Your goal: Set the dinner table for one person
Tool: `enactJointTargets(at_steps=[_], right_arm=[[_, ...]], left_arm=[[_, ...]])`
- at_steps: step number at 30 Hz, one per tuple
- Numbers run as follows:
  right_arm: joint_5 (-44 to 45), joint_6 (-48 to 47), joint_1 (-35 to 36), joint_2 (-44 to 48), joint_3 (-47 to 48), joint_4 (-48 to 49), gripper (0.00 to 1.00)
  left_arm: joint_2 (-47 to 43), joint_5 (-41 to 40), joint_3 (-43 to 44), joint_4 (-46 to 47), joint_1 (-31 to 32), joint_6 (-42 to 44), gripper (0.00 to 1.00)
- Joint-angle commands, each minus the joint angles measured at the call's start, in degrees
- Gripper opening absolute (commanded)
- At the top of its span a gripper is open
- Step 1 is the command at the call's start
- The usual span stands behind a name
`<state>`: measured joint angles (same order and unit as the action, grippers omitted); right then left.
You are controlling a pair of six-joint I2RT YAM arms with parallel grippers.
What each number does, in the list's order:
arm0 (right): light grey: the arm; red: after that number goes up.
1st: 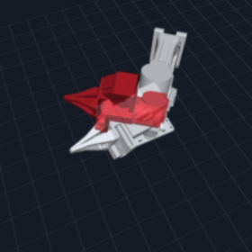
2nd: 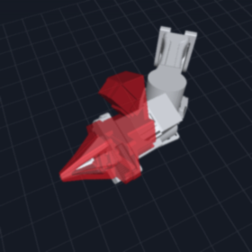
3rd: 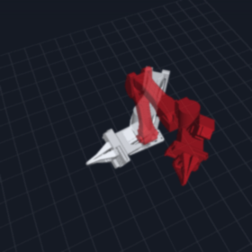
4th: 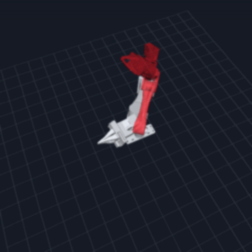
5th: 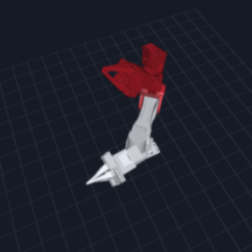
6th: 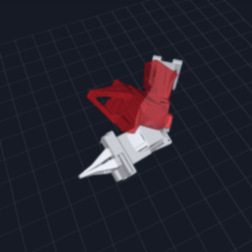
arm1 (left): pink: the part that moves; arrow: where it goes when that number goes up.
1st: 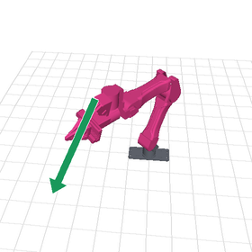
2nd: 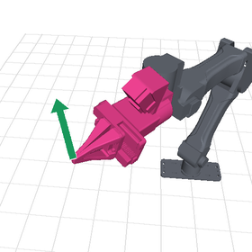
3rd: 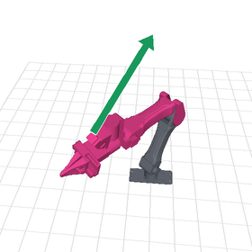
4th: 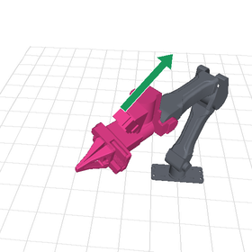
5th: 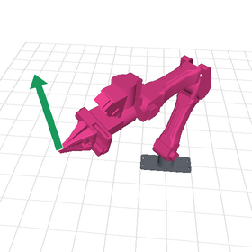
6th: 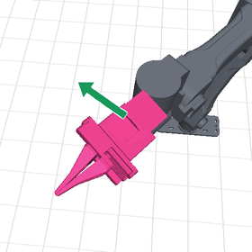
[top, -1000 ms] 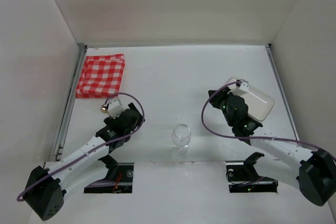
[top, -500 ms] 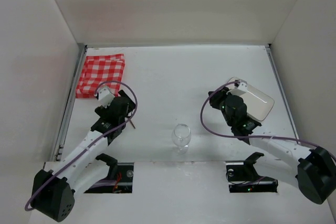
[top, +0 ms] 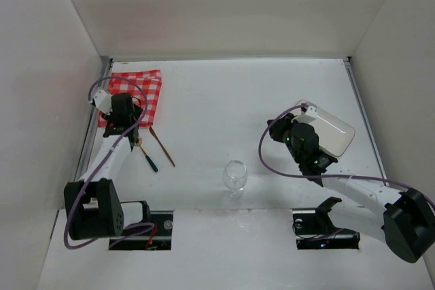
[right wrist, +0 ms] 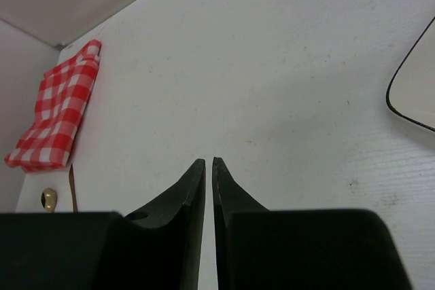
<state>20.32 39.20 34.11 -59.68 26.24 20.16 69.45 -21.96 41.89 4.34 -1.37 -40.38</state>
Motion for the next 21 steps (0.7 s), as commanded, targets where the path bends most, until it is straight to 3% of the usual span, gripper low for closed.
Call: enactJointTargets(at_steps=[1, 6, 10, 16, 21], right_arm=[[-1.6, -0.6, -0.2, 0.1, 1.1, 2.2, 0.15], [-4.4, -0.4, -0.1, -1.8, 2.0, 2.5, 0.17], [-5.7, -0.4, -0.1, -3.0, 2.5, 2.6, 0.18], [-5.1, -0.9, -0.1, -3.4, 2.8, 2.2, 0.19], [-5.4, -1.0, -0.1, -4.0, 2.9, 2.2, 0.19]], left_arm=[[4.7, 4.7, 5.3, 4.0, -6.0, -0.4, 0.46], [11.7, 12.5, 8.5, 6.8, -14.1, 0.4, 0.54], [14.7, 14.7, 9.4, 6.9, -17.9, 0.5, 0.54], [19.2, 12.7, 10.4, 5.9, -19.0, 0.5, 0.48], [23.1, 12.0, 12.3, 5.9, -18.6, 0.0, 0.34]])
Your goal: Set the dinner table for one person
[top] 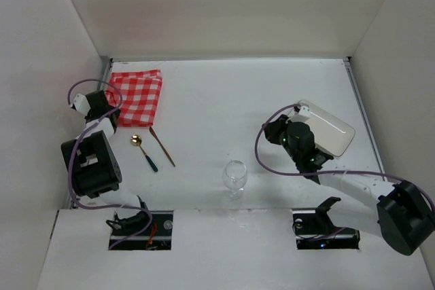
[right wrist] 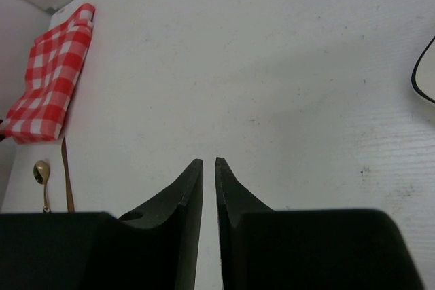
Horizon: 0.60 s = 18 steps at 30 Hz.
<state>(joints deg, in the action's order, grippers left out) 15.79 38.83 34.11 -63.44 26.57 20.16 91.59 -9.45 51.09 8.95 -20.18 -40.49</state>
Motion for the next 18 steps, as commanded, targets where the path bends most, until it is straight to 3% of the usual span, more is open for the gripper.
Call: enactJointTargets(at_steps=[1, 9, 18], right_arm=[[-0.9, -0.6, -0.1, -0.5, 2.7, 2.2, 0.19], [-0.9, -0.9, -0.1, -1.5, 3.0, 2.3, 0.19], [-0.5, -0.9, -0.1, -3.4, 3.4, 2.7, 0.19]], left_arm=[[1.7, -0.6, 3.7, 1.2, 0.4, 0.1, 0.31], [3.0, -1.0, 8.3, 1.2, 3.9, 0.0, 0.02], [1.5, -5.5, 22.5, 3.7, 25.5, 11.2, 0.01]])
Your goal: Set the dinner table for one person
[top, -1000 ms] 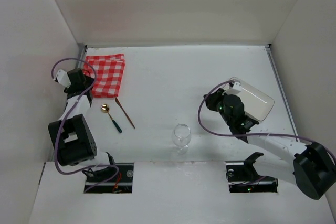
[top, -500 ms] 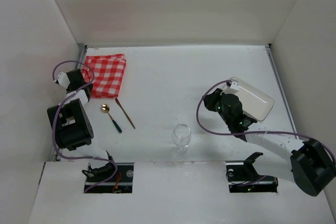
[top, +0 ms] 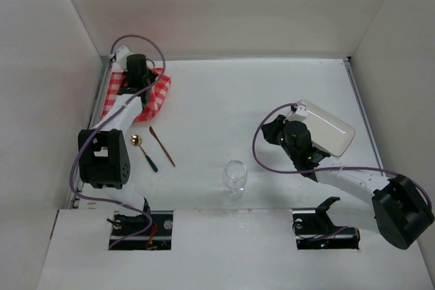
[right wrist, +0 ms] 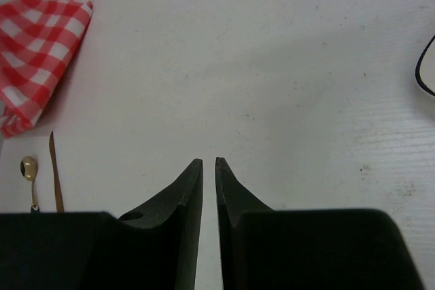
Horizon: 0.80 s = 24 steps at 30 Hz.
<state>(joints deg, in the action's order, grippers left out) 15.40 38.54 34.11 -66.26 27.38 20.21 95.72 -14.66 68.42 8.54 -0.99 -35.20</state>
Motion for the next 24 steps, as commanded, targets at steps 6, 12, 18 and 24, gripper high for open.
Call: enactJointTargets(at_steps=[6, 12, 18, 24], right_arm=[[1.0, 0.4, -0.1, -0.9, 2.4, 2.7, 0.19], [3.8, 1.2, -0.1, 0.0, 1.5, 2.9, 0.3], [3.2, 0.7, -0.1, -2.7, 1.7, 5.4, 0.53], [-1.7, 3.3, -1.5, -10.4, 4.8, 8.5, 0.68]], left_arm=[[3.0, 5.1, 9.2, 9.9, 23.8, 19.2, 0.05], [9.6, 7.5, 10.2, 11.0, 32.3, 23.8, 0.41], [5.4, 4.6, 5.2, 13.1, 32.3, 24.4, 0.57], [-4.5, -0.5, -6.6, 17.6, 29.1, 17.1, 0.55]])
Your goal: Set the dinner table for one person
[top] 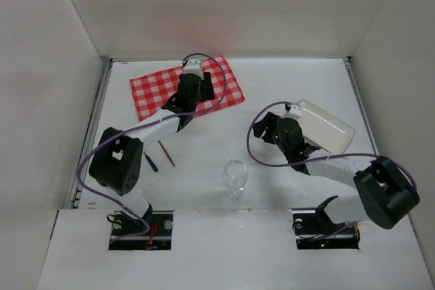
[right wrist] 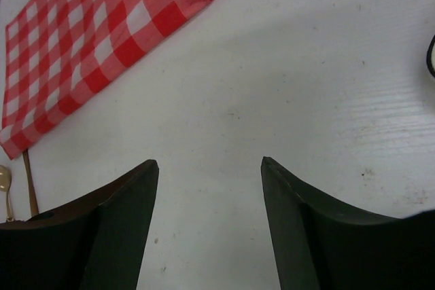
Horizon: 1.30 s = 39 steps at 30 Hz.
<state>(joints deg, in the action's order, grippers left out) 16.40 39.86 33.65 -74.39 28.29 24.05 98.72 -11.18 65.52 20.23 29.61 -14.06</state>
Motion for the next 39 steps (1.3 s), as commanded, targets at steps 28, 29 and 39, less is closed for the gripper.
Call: enactJointTargets(at_steps=[28, 29, 39], right_arm=[[-9.6, 24.8, -8.1, -50.0, 54.7, -19.3, 0.52], [-9.5, 25.0, -8.0, -50.4, 55.3, -19.7, 0.48], [-9.3, 30.1, -8.0, -52.4, 58.0, -19.7, 0.04]], left_arm=[[-33.6, -4.1, -42.2, 10.4, -13.5, -27.2, 0.56], [-33.7, -3.9, -42.5, 10.7, -13.6, -27.2, 0.56], [-33.0, -2.2, -44.9, 12.4, -16.6, -28.9, 0.55]])
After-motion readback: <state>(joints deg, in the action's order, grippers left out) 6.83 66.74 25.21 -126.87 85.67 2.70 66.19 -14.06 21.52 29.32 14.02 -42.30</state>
